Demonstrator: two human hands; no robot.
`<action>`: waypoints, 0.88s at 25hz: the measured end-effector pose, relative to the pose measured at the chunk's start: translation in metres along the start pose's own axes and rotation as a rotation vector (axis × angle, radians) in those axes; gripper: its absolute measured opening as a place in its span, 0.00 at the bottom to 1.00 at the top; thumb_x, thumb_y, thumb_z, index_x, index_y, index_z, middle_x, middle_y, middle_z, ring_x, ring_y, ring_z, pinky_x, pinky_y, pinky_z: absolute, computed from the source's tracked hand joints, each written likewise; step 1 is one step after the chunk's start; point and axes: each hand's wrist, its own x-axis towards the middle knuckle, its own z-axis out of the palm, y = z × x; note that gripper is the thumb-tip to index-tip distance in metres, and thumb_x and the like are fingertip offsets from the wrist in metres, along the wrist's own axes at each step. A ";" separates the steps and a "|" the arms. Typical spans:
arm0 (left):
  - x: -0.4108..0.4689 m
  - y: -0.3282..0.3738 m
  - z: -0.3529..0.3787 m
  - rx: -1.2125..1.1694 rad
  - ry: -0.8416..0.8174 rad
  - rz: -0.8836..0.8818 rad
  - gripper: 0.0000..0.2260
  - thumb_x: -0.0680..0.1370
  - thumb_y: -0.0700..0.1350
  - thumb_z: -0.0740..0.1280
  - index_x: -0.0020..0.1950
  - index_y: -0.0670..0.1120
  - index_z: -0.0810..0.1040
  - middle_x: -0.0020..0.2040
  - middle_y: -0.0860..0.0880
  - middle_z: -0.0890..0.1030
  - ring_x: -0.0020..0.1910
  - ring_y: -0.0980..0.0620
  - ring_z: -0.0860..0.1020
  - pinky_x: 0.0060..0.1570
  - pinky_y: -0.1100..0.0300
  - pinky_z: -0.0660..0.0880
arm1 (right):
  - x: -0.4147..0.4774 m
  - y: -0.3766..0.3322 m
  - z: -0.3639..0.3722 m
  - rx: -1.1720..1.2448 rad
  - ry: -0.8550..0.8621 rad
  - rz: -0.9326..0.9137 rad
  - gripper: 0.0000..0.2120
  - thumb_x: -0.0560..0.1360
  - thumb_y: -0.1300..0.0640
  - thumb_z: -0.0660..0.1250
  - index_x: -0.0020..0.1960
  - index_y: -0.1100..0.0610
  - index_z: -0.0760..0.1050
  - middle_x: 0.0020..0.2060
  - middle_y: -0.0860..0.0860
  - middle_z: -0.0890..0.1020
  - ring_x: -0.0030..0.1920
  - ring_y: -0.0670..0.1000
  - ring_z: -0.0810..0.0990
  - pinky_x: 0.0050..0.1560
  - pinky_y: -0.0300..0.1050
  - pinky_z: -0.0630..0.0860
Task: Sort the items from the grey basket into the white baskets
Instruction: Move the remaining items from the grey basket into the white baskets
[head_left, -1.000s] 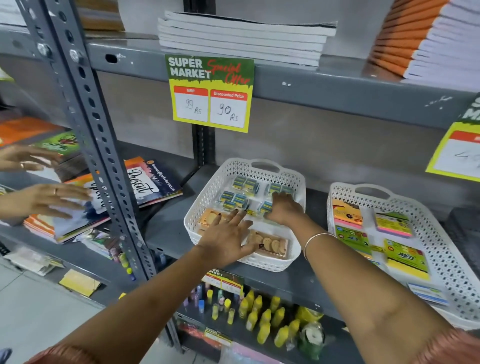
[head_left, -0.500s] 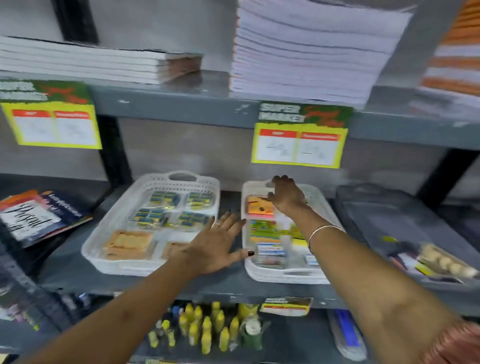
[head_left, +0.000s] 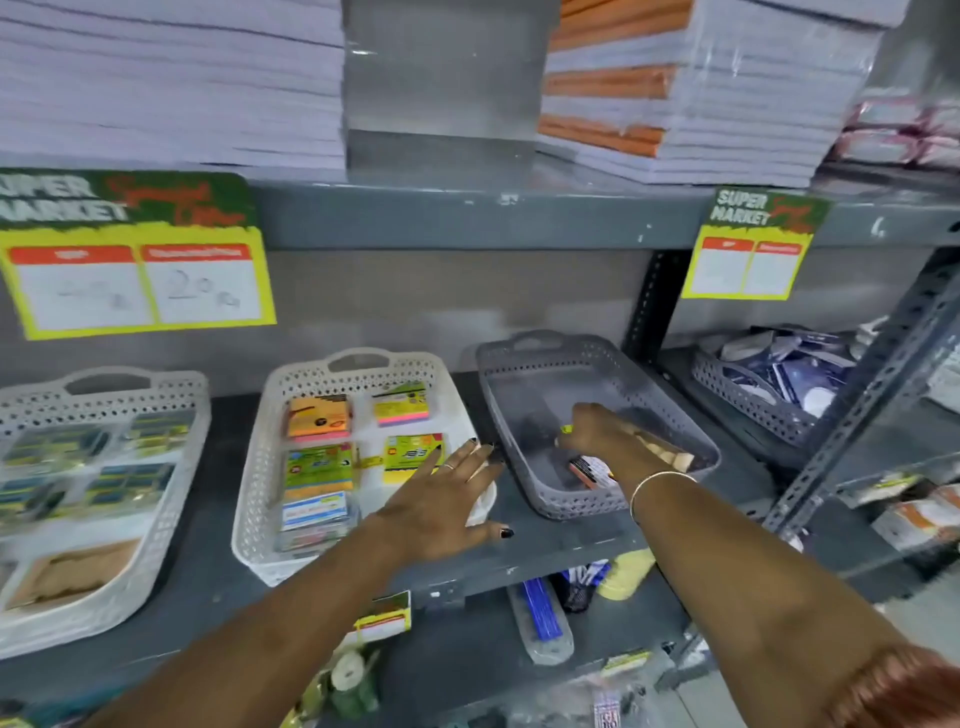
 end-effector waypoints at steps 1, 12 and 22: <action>0.007 0.005 0.002 0.006 -0.026 0.000 0.39 0.72 0.71 0.48 0.76 0.49 0.48 0.78 0.48 0.46 0.76 0.51 0.42 0.74 0.47 0.41 | -0.001 0.009 0.001 -0.017 -0.062 -0.007 0.27 0.73 0.48 0.69 0.65 0.63 0.71 0.63 0.60 0.77 0.64 0.59 0.76 0.60 0.48 0.74; 0.015 0.011 0.013 0.095 -0.010 -0.018 0.36 0.75 0.66 0.53 0.76 0.46 0.51 0.78 0.46 0.49 0.77 0.49 0.44 0.74 0.45 0.45 | 0.005 0.006 0.012 -0.491 -0.224 -0.011 0.22 0.74 0.47 0.65 0.67 0.50 0.71 0.67 0.52 0.74 0.71 0.56 0.63 0.70 0.53 0.57; 0.013 0.014 0.011 0.098 -0.048 -0.035 0.35 0.76 0.65 0.53 0.75 0.45 0.50 0.78 0.45 0.48 0.77 0.49 0.43 0.73 0.44 0.46 | 0.010 -0.014 0.022 -0.188 -0.237 -0.064 0.30 0.69 0.49 0.73 0.67 0.58 0.72 0.66 0.58 0.75 0.66 0.59 0.73 0.70 0.55 0.68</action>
